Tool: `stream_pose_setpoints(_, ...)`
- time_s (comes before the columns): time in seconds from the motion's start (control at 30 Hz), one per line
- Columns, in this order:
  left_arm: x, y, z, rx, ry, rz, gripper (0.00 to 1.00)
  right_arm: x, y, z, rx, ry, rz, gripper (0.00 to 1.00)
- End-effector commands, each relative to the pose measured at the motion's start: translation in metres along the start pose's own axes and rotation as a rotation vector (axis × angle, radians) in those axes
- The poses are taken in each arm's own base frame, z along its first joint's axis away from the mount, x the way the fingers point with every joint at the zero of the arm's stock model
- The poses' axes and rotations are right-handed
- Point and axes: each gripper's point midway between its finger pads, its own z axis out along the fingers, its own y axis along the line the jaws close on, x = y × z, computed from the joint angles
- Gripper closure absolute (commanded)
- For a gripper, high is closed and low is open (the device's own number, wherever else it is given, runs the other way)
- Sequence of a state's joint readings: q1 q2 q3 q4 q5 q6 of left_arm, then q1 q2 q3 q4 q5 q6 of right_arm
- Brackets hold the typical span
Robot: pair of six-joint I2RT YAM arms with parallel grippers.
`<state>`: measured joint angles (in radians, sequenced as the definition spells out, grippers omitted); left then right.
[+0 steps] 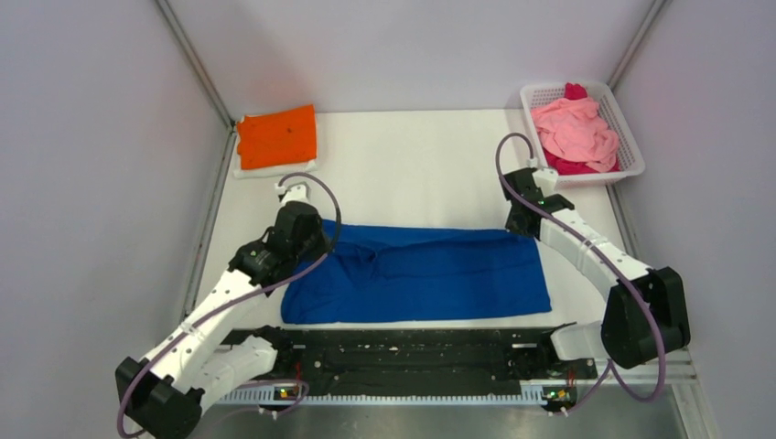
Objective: Fold and stack the t-shirts
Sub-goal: Fold the other side of the tshirt into a rectangle
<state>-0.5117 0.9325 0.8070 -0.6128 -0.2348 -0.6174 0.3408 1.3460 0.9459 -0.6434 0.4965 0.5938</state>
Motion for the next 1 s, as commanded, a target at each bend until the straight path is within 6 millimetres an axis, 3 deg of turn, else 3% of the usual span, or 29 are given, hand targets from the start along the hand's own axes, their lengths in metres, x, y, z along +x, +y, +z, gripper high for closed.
stream_pose_setpoints(0.0,0.004,0.007,-0.014,0.002,-0.024,-0.044,1.00,0.008,-0.007,-0.009,0.004,0.000,-0.009,1.00)
stream_pose_setpoints(0.23,0.026,0.014,-0.024,0.030,0.016,-0.086,1.00,0.020,-0.012,-0.005,0.017,0.014,-0.003,0.98)
stream_pose_setpoints(0.47,0.060,0.027,-0.021,0.012,0.088,-0.147,1.00,0.033,-0.011,0.003,0.011,0.036,0.005,0.98)
stream_pose_setpoints(0.67,0.096,0.043,-0.017,-0.050,0.191,-0.202,1.00,0.052,-0.028,0.014,0.085,0.013,0.110,0.81)
stream_pose_setpoints(0.73,0.104,0.043,-0.021,-0.050,0.221,-0.243,0.93,0.055,-0.042,0.013,0.146,-0.013,0.170,0.75)
stream_pose_setpoints(0.8,0.112,0.043,-0.026,-0.042,0.247,-0.266,0.87,0.057,-0.054,0.009,0.190,-0.040,0.211,0.59)
stream_pose_setpoints(0.9,0.125,0.037,-0.037,0.011,0.289,-0.311,0.78,0.056,-0.069,0.002,0.235,-0.083,0.267,0.52)
stream_pose_setpoints(0.97,0.133,0.024,-0.042,0.096,0.325,-0.345,0.68,0.051,-0.071,-0.002,0.226,-0.112,0.302,0.36)
